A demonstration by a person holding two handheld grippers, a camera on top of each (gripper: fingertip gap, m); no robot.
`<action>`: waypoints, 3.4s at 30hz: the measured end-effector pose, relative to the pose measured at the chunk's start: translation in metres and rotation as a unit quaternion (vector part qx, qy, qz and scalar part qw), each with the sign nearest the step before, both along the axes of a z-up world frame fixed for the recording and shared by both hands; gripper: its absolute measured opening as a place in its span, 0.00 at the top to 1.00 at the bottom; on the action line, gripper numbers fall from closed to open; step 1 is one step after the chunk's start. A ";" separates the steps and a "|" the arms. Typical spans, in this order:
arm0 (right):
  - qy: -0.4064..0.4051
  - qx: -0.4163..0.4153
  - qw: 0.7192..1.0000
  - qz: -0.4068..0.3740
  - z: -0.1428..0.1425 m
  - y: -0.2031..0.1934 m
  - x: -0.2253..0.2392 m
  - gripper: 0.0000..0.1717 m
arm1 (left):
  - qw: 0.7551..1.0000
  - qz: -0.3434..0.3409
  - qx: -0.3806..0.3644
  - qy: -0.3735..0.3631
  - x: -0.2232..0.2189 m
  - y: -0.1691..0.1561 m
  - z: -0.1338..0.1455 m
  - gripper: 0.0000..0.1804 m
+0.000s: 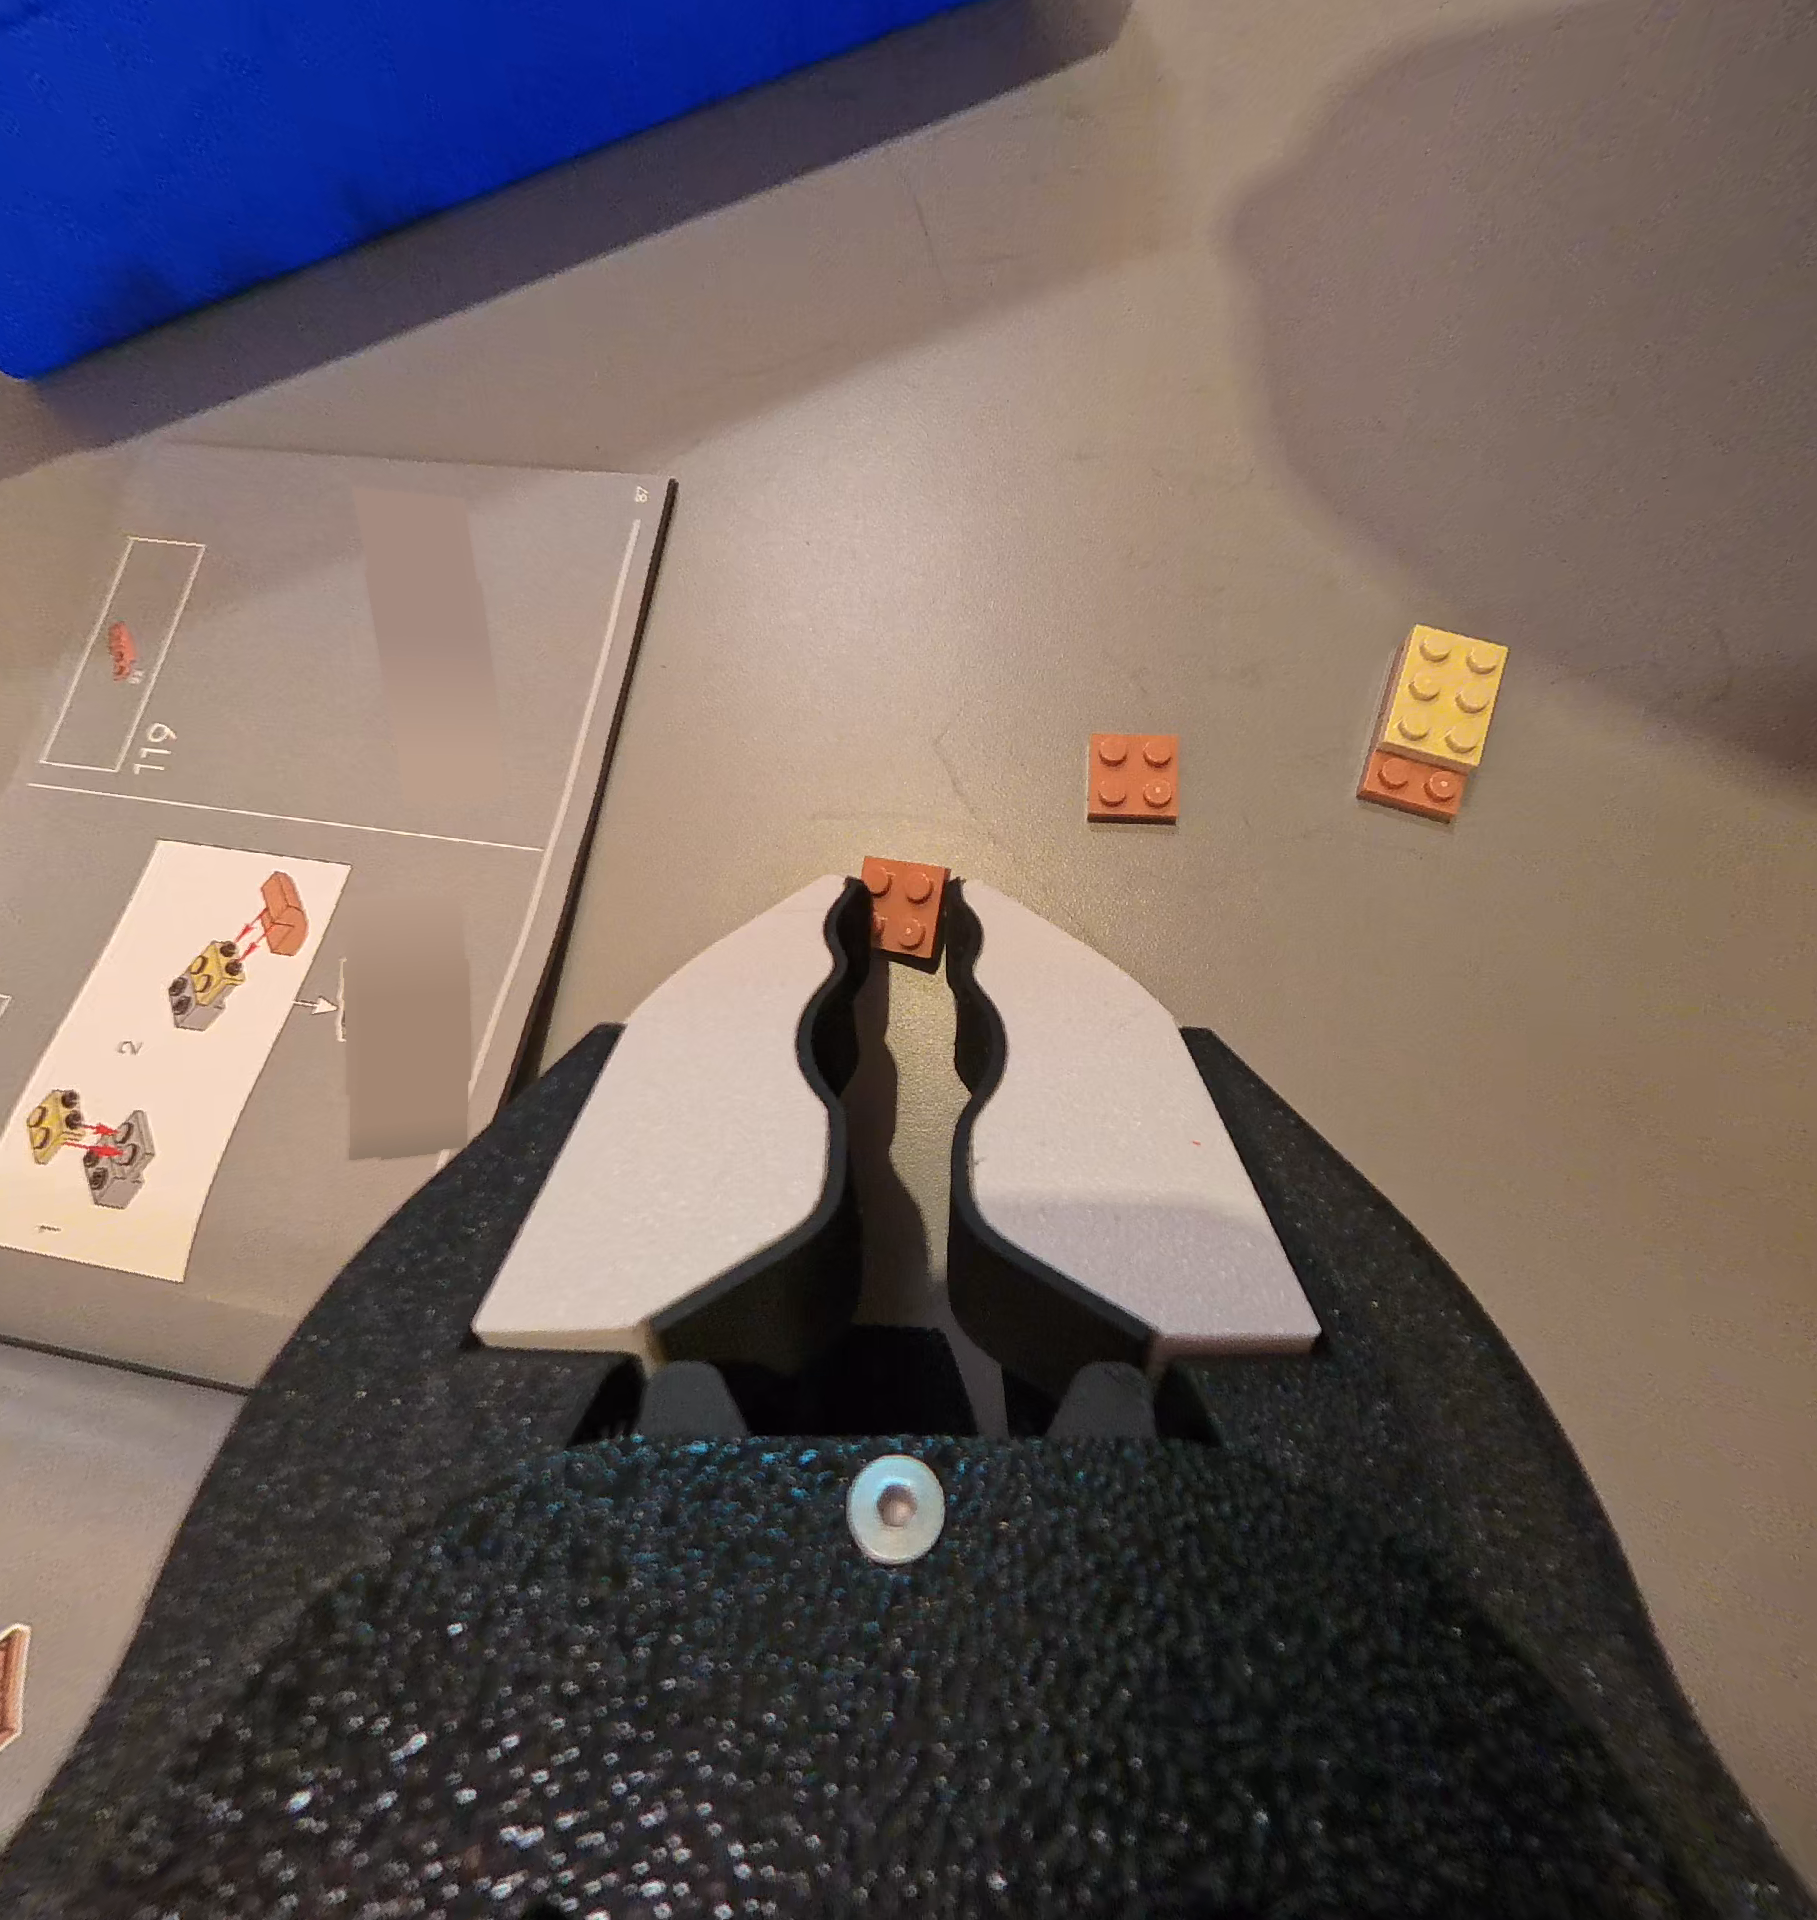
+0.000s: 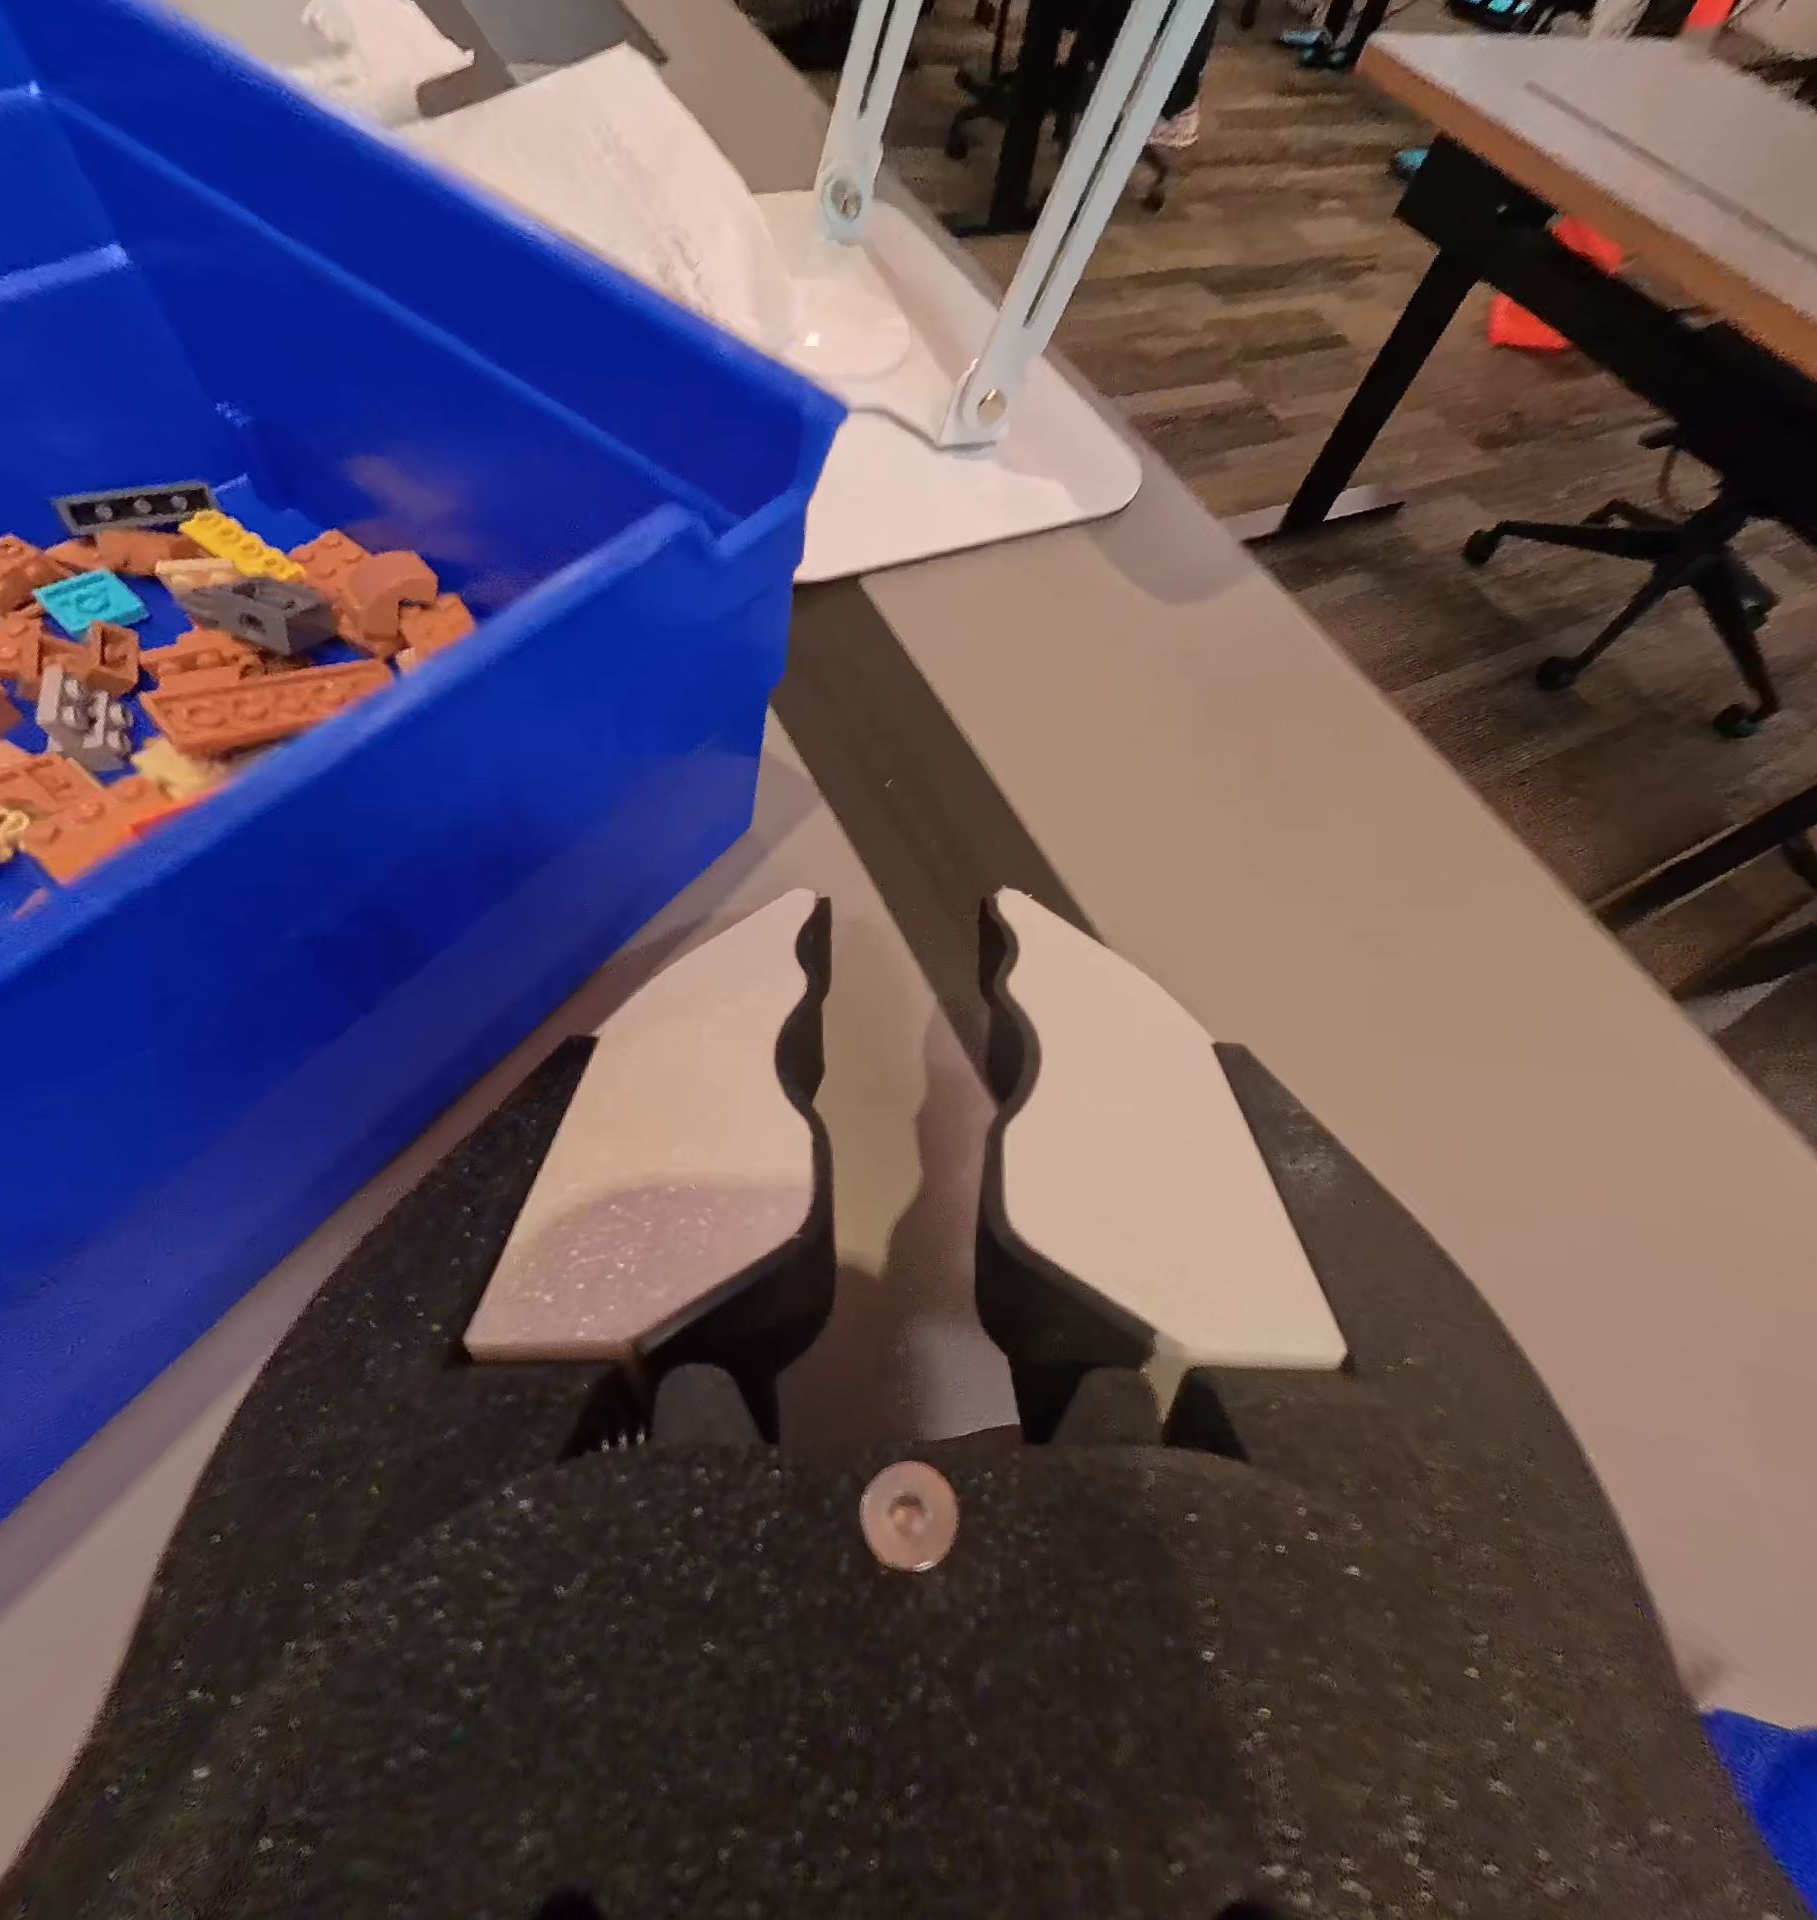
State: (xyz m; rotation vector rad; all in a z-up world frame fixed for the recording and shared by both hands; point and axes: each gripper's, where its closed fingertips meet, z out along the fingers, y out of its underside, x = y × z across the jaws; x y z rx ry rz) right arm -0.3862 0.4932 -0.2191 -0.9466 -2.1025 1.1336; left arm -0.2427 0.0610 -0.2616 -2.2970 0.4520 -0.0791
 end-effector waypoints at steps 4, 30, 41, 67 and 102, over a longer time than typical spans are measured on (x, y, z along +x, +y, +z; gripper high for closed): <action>0.054 -0.005 0.998 -0.010 0.046 -0.004 -0.003 0.85 | 1.000 0.000 0.000 0.001 0.000 0.000 0.000 0.92; 0.026 0.312 0.921 0.233 0.034 -0.150 0.052 0.79 | 1.000 0.002 -0.003 -0.007 0.000 0.000 0.000 0.92; 0.045 0.282 0.923 0.259 0.040 -0.172 0.061 0.80 | 1.000 0.003 -0.003 -0.009 0.000 0.000 0.000 0.93; -0.006 0.370 0.901 0.225 0.008 -0.161 0.051 0.82 | 1.000 0.007 -0.006 -0.015 -0.001 -0.001 0.000 0.92; -0.063 0.371 0.882 0.283 0.015 -0.158 0.063 0.76 | 1.000 0.011 -0.008 -0.020 -0.002 -0.001 -0.001 0.92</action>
